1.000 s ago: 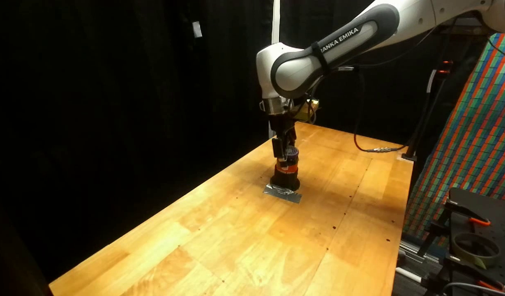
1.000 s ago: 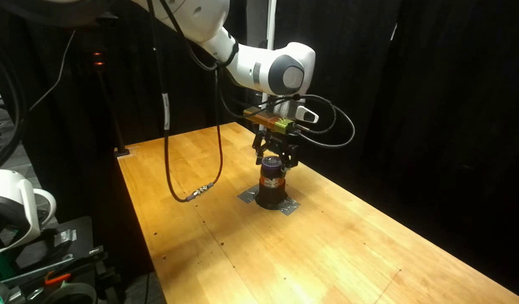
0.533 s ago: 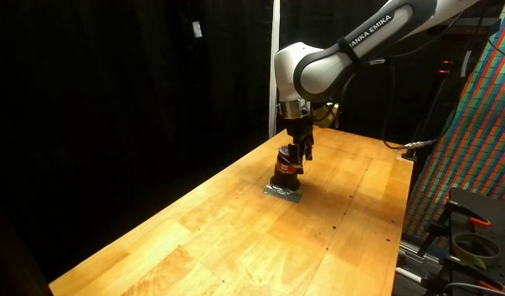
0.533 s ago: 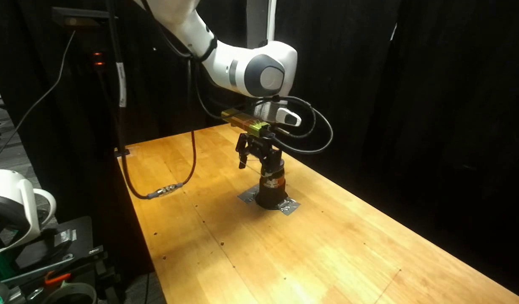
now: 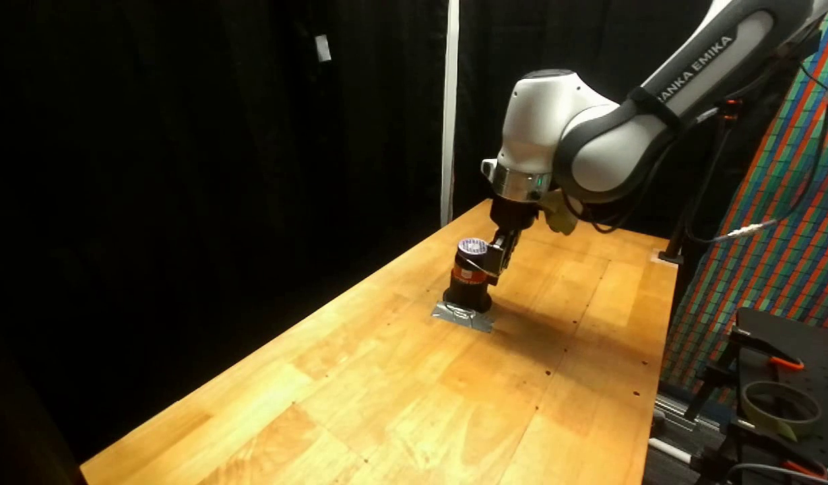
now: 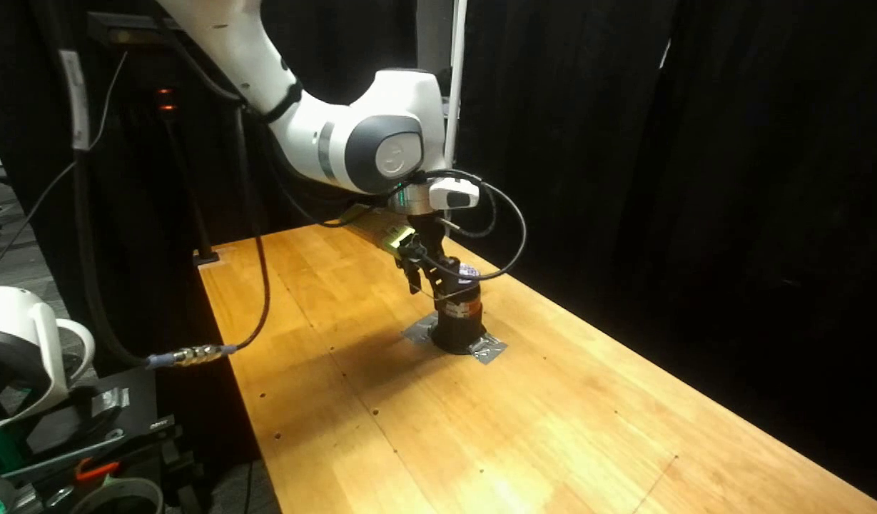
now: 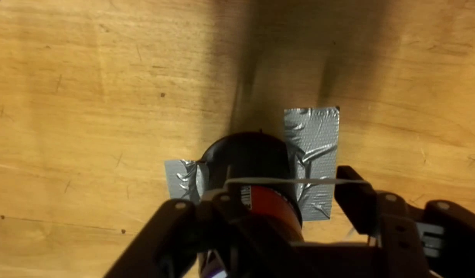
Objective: Put the rubber band on the jar.
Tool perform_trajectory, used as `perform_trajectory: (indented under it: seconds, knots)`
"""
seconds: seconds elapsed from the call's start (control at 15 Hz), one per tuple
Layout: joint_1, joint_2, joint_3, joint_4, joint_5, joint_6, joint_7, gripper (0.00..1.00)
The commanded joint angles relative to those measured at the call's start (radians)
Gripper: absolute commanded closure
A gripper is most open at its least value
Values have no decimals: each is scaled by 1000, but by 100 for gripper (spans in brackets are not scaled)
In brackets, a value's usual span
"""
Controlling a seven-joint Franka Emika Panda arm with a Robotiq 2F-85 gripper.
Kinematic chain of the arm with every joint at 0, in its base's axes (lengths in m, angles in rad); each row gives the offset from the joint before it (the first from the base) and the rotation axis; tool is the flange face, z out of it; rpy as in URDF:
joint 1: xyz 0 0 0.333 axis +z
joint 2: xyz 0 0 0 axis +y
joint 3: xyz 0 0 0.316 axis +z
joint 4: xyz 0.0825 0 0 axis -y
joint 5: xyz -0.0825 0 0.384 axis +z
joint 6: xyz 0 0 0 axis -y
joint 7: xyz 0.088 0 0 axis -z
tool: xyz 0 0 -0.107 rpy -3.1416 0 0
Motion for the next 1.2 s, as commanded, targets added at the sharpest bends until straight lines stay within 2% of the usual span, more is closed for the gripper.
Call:
perform_trajectory:
  seconds: [0.0, 0.13, 0.2, 0.33, 0.4, 0.47, 0.67, 0.8, 1.0, 1.13]
  knots:
    - [84, -132, -96, -252, -172, 280, 146, 66]
    - [157, -165, -206, -365, -357, 452, 281, 82]
    - [239, -189, -317, -418, -447, 524, 345, 85]
    - [317, -212, -470, -426, -630, 588, 437, 89]
    - [362, -221, -551, -412, -720, 600, 481, 90]
    - [409, -225, -632, -395, -808, 623, 513, 86]
    - [564, -213, -874, -342, -1050, 740, 603, 86]
    - [654, -213, -991, -338, -1052, 803, 557, 86]
    - [796, -172, -1144, -364, -937, 886, 441, 86]
    - [898, -100, -1255, -399, -824, 976, 358, 88]
